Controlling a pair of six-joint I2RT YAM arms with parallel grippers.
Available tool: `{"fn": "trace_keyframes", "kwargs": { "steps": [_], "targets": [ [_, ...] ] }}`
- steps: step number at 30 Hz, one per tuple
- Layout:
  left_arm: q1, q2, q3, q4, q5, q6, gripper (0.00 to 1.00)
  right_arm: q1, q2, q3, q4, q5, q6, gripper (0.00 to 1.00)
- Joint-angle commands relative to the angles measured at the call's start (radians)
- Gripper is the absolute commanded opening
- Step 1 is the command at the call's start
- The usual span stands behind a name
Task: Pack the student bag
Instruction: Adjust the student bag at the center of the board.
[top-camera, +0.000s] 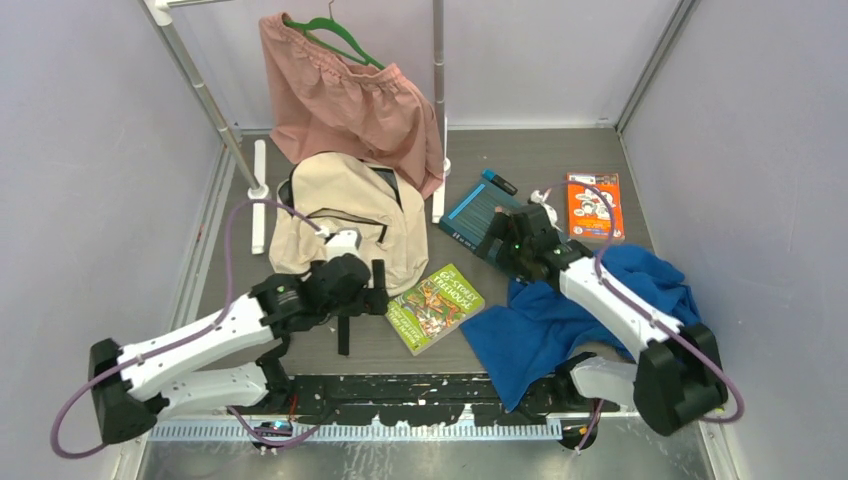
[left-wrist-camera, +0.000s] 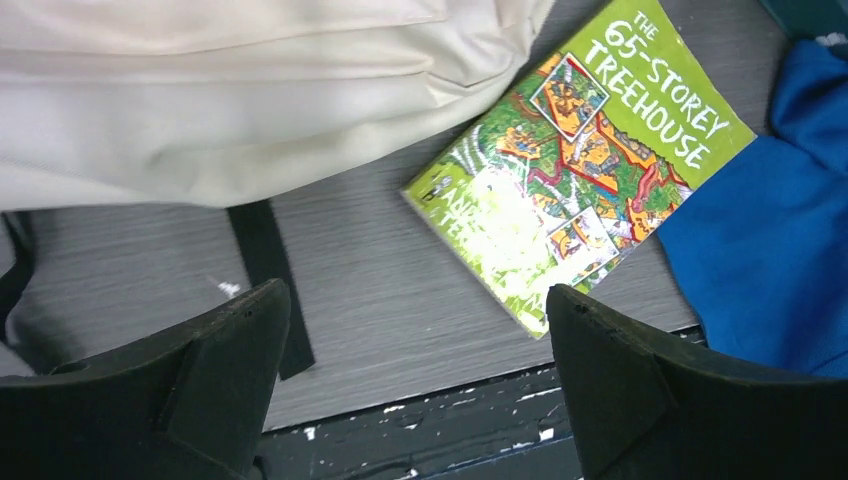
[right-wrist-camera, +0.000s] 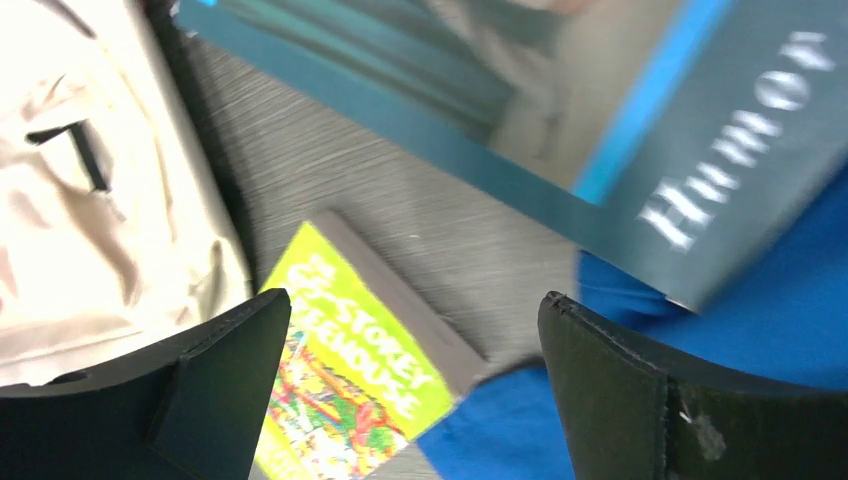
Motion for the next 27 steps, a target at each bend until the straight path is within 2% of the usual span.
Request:
{"fn": "trace_keyframes", "kwargs": {
  "steps": [1,5,10,17,19,21,22,23,25,26,27],
  "targets": [
    [0.029,-0.154,-0.033,-0.080,-0.083,-0.066,1.00,-0.009,0.150,0.131,0.200,-0.316,-0.054,1.00],
    [0.068,-0.266,-0.060,-0.121,-0.120,-0.097,1.00,0.006,0.341,0.220,0.329,-0.404,0.015,1.00],
    [0.072,-0.329,-0.079,-0.184,-0.138,-0.158,1.00,0.068,0.544,0.408,0.302,-0.368,-0.006,0.99],
    [0.083,-0.342,-0.102,-0.340,-0.173,-0.319,0.97,0.097,0.783,0.562,0.301,-0.360,-0.006,0.87],
    [0.096,-0.339,-0.133,-0.337,-0.158,-0.354,0.97,0.103,0.828,0.595,0.296,-0.378,-0.008,0.86],
    [0.121,-0.338,-0.175,-0.293,-0.117,-0.376,0.96,0.107,0.855,0.615,0.295,-0.396,-0.005,0.81],
    [0.140,-0.335,-0.194,-0.252,-0.080,-0.370,0.95,0.112,0.858,0.616,0.303,-0.400,-0.001,0.72],
    [0.158,-0.332,-0.210,-0.220,-0.041,-0.367,0.94,0.117,0.856,0.617,0.305,-0.404,0.001,0.56],
    [0.183,-0.327,-0.230,-0.173,0.006,-0.367,0.93,0.127,0.833,0.615,0.304,-0.403,-0.001,0.16],
    [0.189,-0.327,-0.233,-0.161,0.012,-0.366,0.93,0.135,0.815,0.613,0.296,-0.400,-0.005,0.04],
    [0.193,-0.327,-0.231,-0.157,0.004,-0.365,0.93,0.141,0.797,0.608,0.294,-0.399,-0.009,0.01]
  ]
}}
